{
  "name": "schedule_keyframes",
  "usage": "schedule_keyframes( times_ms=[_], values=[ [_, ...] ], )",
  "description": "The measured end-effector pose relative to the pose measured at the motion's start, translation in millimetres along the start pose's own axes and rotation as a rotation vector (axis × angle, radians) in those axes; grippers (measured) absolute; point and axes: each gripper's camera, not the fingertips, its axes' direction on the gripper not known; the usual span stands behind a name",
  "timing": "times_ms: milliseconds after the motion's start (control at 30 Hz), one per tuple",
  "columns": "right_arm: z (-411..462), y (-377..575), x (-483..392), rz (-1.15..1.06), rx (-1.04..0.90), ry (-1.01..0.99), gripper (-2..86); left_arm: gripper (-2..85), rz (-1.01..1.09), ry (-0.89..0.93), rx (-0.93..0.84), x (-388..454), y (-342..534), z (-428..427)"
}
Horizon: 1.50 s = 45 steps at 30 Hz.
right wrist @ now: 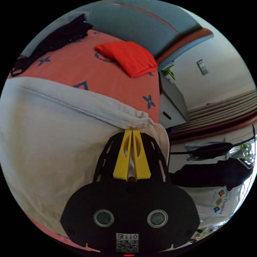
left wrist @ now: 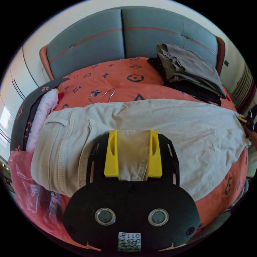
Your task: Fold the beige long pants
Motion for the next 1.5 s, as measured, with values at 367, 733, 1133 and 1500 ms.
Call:
schedule_keyframes(
  times_ms=[367,733,1133,1500],
  values=[
    [-92,176,52,0.303,0.256,-0.587,13.9,15.4,-0.275,0.559,0.283,-76,124,-147],
    [36,342,79,1.353,0.235,-1.362,12.7,17.6,-1.112,0.942,0.427,-176,214,-100],
    [95,361,90,1.629,0.337,-1.417,9.2,16.6,-1.157,0.998,0.457,-243,213,-91],
    [100,384,84,1.604,0.309,-1.386,6.2,17.2,-1.172,0.669,0.424,-292,216,-111]
  ],
)
